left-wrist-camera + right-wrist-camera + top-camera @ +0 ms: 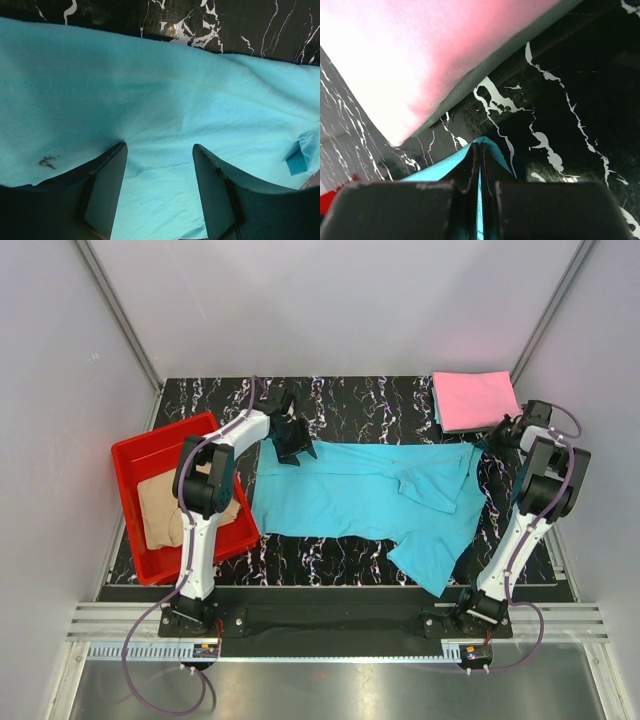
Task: Fold and stack the t-shirts
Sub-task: Fold the tshirt
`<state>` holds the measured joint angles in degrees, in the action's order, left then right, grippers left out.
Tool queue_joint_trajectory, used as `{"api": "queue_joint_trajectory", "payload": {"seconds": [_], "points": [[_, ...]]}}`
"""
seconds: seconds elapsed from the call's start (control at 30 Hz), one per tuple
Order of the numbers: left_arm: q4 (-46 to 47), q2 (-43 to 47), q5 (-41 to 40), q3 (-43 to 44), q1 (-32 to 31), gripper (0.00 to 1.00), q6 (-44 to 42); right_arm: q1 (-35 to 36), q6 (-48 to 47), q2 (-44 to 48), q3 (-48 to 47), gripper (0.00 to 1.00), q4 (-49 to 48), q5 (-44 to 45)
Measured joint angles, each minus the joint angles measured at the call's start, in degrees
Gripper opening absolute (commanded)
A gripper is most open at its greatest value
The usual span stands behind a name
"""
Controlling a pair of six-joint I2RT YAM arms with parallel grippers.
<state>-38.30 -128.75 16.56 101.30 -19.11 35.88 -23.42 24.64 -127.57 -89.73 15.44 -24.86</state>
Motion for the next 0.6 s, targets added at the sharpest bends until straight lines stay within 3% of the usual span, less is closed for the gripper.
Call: {"api": "queue_joint_trajectory", "payload": {"seconds": [0.37, 0.4, 0.53, 0.6], "points": [[-2.45, -1.51, -0.87, 3.96, 0.61, 0.63, -0.63, -0.59, 3.93, 0.92, 3.19, 0.01, -7.21, 0.31], [-2.45, -1.51, -0.59, 4.11, 0.74, 0.64, -0.87, -0.66, 3.89, 0.92, 3.08, 0.04, -7.19, 0.26], [-2.58, -1.38, 0.81, 4.46, 0.96, 0.65, -1.62, -0.92, 3.61, 0.92, 1.16, 0.3, -4.83, 0.37], [-3.26, -0.76, 1.03, 4.48, 1.01, 0.65, -2.23, -1.01, 3.32, 0.92, -0.85, 0.34, -2.29, 0.83]]}}
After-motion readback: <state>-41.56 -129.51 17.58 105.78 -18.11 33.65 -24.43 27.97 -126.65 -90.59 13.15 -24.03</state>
